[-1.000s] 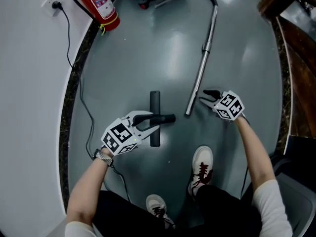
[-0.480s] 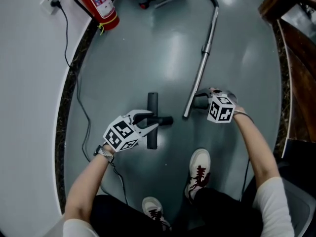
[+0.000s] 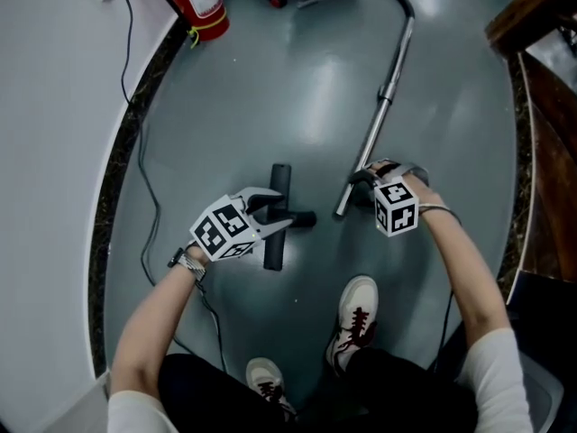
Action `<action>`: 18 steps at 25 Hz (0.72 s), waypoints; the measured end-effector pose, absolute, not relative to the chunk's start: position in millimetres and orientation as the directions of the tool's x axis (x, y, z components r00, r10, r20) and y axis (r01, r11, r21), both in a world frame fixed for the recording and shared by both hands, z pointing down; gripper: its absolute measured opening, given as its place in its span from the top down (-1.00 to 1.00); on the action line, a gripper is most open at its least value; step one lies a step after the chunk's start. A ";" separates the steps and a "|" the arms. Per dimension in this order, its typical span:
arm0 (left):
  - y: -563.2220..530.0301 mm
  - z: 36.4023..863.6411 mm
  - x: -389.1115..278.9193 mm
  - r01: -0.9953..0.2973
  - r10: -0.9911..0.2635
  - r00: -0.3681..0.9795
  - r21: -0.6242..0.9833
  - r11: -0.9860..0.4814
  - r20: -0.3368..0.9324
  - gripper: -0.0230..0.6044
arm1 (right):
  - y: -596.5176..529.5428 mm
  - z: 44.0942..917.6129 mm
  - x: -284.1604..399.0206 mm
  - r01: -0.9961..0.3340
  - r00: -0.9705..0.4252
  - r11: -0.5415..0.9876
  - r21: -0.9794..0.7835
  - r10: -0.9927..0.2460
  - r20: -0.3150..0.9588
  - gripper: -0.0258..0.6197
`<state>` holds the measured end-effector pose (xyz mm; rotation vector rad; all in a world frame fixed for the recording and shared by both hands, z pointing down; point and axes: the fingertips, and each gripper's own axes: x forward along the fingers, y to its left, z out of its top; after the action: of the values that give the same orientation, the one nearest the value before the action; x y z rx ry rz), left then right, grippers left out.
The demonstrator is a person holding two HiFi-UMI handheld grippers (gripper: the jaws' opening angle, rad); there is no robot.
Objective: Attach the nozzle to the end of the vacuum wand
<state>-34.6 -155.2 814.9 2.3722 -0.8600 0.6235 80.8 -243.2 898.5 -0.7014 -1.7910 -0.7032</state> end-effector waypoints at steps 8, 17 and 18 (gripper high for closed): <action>-151.8 820.5 -31.8 -0.670 -0.388 0.673 0.296 -0.681 0.630 0.32 | -240.8 901.5 68.5 0.855 -0.202 0.503 0.127 0.097 0.974 0.22; -153.3 812.6 -29.1 -0.664 -0.394 0.710 0.369 -0.650 0.584 0.32 | -241.0 915.8 72.1 0.909 -0.156 0.401 0.118 0.064 0.986 0.22; -153.1 813.8 -30.5 -0.667 -0.394 0.707 0.367 -0.648 0.588 0.32 | -241.5 917.2 71.8 0.911 -0.153 0.396 0.115 0.066 0.986 0.22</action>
<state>-30.5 -153.1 813.8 2.3386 -0.8067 0.6268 71.8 -241.5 917.2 -0.9021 -1.5427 -0.9521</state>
